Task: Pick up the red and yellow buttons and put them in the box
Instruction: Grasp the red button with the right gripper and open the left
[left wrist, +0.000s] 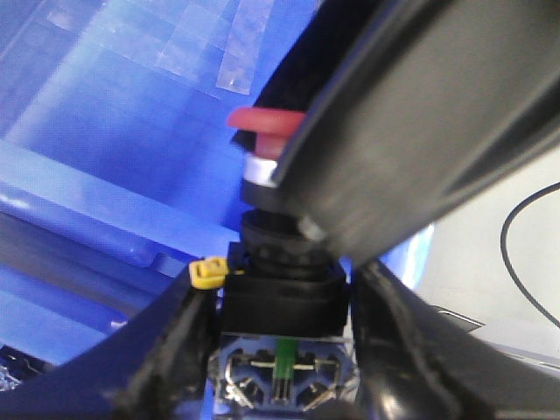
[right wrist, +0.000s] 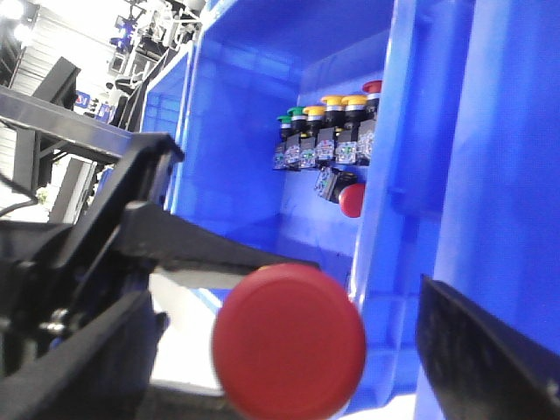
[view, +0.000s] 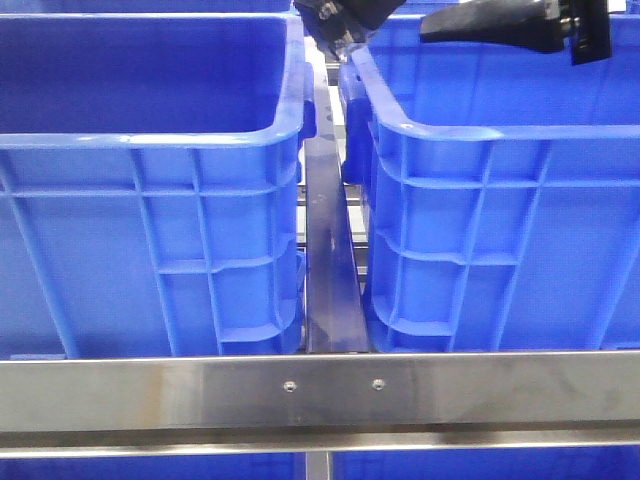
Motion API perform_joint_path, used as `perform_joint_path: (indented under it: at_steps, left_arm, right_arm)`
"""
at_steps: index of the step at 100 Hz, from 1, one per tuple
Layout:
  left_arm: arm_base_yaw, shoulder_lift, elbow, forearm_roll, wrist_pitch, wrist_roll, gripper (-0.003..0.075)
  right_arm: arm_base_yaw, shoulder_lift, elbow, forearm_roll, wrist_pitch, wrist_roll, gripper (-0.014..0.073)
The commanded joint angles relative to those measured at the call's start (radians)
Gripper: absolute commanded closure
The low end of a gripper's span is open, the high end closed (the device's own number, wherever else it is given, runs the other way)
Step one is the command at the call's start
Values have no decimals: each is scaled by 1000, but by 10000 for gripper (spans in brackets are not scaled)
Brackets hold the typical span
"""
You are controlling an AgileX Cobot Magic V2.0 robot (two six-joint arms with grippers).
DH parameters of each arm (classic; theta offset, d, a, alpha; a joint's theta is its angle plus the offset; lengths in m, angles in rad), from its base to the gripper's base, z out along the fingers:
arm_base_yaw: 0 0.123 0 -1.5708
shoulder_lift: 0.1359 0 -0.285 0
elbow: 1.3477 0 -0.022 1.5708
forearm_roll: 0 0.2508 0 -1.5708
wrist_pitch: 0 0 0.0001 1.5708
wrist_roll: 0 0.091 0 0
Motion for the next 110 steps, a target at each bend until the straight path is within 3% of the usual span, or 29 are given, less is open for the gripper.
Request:
perform_joint_path:
  at_steps: [1,17,39,51,93,101,110]
  left_arm:
    - [-8,-39,-36,-41,-50,0,532]
    - [-8,-39,-36,-41,-50,0,532]
    - [-8,-39,-36,-42,-48,0,532]
    - [-8,-39,-36,-42,-48,0,532]
    - [-8,-39,-36,-42,-48,0,527]
    - [-8,-39,-36,-40,-48,0,479]
    - [-8,-39,-36,-40,-48,0,342]
  right_arm:
    - [3,-21,-35,69,19,-23,-27]
    - [3,-21,-37,79,19,-42,-6]
    - [3,-21,-37,110,19,-48,195]
    - [3,-21,-37,110,19,-48,253]
    - [3,-21,-37,110,19,-48,279]
    - [3,-21,-37,110,19,-48,279]
    - [3,-21,-37,110,19,-48,279]
